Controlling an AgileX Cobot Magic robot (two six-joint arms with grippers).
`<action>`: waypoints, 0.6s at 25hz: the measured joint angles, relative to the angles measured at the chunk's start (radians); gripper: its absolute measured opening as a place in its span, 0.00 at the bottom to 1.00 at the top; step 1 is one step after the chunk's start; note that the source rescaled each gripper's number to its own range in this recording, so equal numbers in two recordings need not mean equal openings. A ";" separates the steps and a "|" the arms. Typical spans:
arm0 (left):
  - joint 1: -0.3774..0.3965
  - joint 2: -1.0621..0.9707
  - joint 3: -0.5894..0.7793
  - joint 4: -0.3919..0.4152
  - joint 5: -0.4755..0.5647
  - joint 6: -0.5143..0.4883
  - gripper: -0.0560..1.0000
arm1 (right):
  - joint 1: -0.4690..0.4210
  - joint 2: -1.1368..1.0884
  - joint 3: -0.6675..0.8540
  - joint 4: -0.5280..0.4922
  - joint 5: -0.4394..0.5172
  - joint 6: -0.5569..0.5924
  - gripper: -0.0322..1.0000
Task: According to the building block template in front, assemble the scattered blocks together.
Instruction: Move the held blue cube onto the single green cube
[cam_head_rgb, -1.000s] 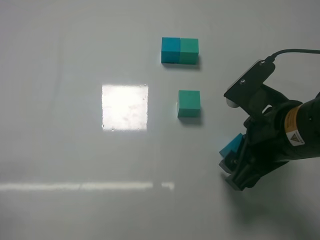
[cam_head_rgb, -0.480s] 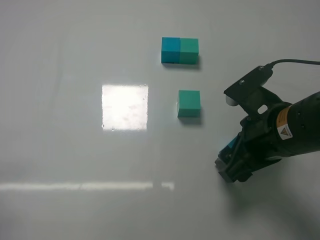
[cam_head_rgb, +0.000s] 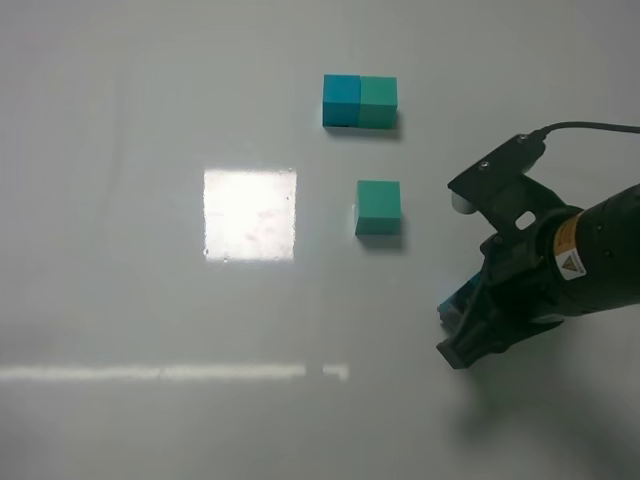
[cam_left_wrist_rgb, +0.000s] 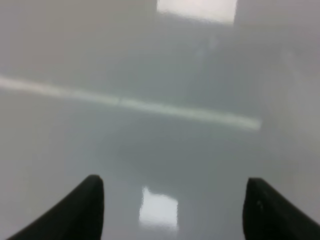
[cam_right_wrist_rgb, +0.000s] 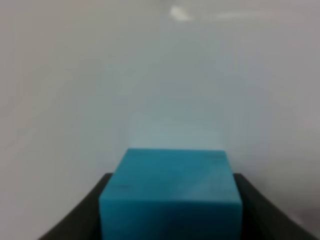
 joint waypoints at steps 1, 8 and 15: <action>0.000 0.000 0.000 0.000 0.000 0.000 0.59 | 0.000 0.000 -0.011 0.014 0.028 -0.014 0.21; 0.000 0.000 0.000 0.000 0.000 0.000 0.59 | 0.018 -0.027 -0.133 0.090 0.181 -0.145 0.21; 0.000 0.000 0.000 0.000 0.000 0.000 0.59 | 0.166 -0.044 -0.212 -0.001 0.276 -0.186 0.21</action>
